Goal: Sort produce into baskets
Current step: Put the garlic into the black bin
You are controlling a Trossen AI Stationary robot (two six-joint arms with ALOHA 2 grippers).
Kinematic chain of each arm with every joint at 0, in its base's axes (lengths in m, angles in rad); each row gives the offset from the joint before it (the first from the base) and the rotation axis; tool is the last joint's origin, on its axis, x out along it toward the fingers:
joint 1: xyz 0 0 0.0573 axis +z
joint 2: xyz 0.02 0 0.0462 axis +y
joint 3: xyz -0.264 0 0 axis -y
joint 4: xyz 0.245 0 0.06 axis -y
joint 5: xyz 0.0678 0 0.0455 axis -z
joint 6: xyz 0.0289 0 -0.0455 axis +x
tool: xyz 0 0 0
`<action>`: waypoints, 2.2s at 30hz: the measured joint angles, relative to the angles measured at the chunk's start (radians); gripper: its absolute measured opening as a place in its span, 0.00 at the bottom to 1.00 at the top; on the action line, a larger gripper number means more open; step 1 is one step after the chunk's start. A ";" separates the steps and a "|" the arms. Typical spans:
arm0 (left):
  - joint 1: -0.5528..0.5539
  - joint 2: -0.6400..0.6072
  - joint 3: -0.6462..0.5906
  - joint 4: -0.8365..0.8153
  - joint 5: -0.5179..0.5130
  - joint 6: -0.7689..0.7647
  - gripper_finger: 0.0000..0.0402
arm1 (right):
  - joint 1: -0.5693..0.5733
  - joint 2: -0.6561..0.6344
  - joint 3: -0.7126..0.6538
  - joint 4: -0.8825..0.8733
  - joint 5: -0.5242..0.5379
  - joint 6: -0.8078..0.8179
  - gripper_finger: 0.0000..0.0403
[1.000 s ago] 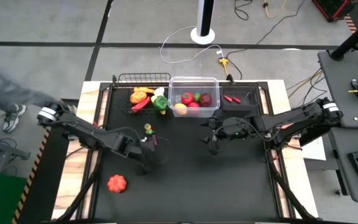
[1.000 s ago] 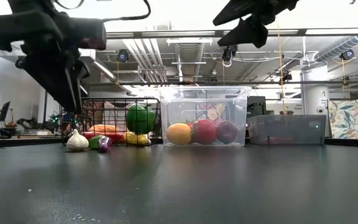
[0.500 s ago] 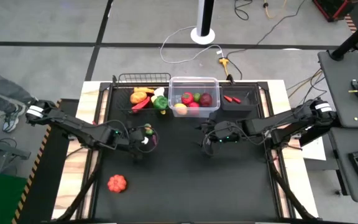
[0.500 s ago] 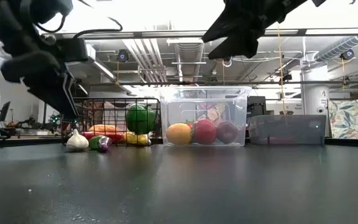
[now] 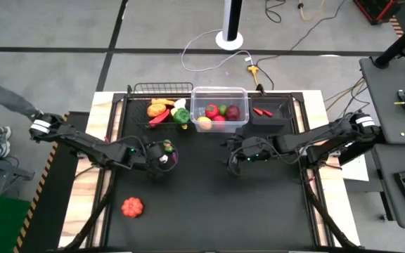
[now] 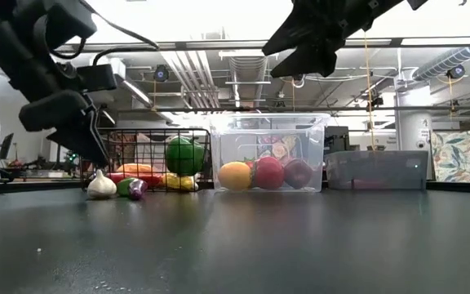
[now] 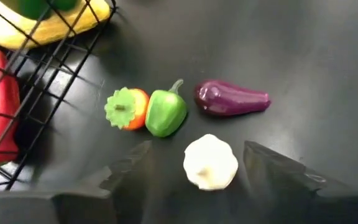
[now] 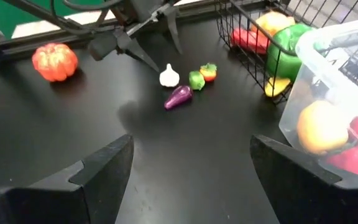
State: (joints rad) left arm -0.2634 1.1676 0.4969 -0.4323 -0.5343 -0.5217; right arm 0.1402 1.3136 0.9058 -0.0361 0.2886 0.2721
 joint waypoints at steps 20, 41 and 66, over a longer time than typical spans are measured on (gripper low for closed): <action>0.001 0.003 -0.153 0.219 -0.008 0.042 0.34 | 0.000 0.025 0.000 -0.003 -0.003 0.005 0.77; -0.009 0.000 -0.153 0.271 -0.004 0.055 0.00 | 0.000 0.025 0.000 -0.003 -0.003 0.005 0.77; -0.065 0.065 0.025 0.651 -0.005 0.252 0.00 | 0.076 0.338 0.009 0.539 0.003 -0.337 0.77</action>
State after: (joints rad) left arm -0.3286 1.2327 0.5220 0.2189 -0.5395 -0.2699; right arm 0.2161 1.6512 0.9150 0.5028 0.2919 -0.0644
